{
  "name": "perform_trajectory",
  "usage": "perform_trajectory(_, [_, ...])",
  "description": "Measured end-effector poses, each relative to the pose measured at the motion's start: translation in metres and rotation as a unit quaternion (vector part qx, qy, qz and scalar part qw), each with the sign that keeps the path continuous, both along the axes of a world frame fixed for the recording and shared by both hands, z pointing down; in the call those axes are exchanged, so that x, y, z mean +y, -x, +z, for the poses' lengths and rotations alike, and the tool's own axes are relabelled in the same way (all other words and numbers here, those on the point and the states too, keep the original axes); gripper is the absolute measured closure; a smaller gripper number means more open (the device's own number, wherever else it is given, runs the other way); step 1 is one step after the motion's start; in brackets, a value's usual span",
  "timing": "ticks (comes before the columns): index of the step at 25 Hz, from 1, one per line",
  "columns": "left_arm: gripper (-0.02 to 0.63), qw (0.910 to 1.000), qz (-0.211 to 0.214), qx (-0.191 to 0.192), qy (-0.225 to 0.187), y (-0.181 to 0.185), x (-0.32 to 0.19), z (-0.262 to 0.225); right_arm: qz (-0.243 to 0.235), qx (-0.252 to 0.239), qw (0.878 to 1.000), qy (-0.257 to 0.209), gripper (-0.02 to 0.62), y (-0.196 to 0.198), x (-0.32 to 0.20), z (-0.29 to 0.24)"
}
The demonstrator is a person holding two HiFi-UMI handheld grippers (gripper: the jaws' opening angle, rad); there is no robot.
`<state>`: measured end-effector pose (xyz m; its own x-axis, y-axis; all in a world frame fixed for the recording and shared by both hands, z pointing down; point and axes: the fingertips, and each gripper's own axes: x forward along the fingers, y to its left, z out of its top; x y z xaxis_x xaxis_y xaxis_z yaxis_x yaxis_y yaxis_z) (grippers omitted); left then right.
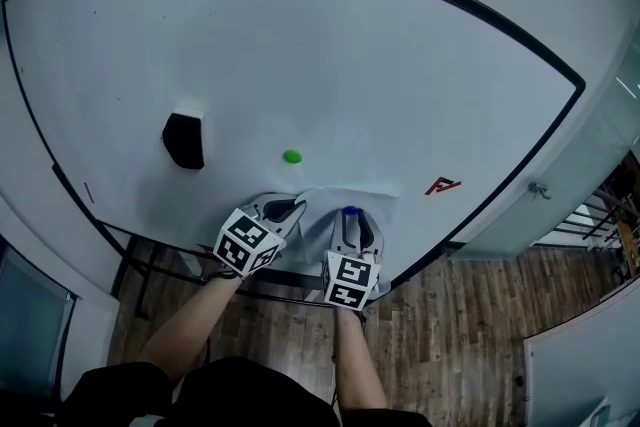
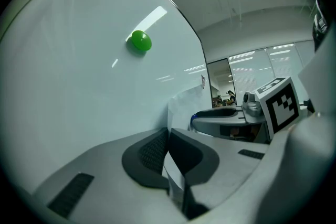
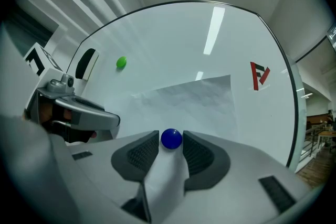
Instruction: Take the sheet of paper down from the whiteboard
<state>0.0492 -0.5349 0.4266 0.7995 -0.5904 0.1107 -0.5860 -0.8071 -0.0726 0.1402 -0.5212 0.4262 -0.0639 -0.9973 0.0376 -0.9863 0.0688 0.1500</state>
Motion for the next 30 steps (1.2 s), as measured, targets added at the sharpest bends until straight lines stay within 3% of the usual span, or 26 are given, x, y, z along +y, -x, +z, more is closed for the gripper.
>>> perform_trajectory(9, [0.584, 1.0, 0.0, -0.003, -0.001, 0.0005, -0.0011, 0.0001, 0.024, 0.007, 1.0, 0.004, 0.462, -0.0018, -0.0036, 0.0025])
perform_trajectory(16, [0.584, 0.9994, -0.014, 0.024, 0.022, 0.0025, -0.0018, -0.0009, 0.018, -0.008, 1.0, 0.007, 0.462, -0.0013, -0.0039, 0.0016])
perform_trajectory(30, [0.584, 0.9987, -0.036, 0.019, 0.029, 0.0015, 0.0003, 0.0033, 0.0, -0.001, 1.0, 0.01, 0.462, -0.0037, -0.0034, 0.0017])
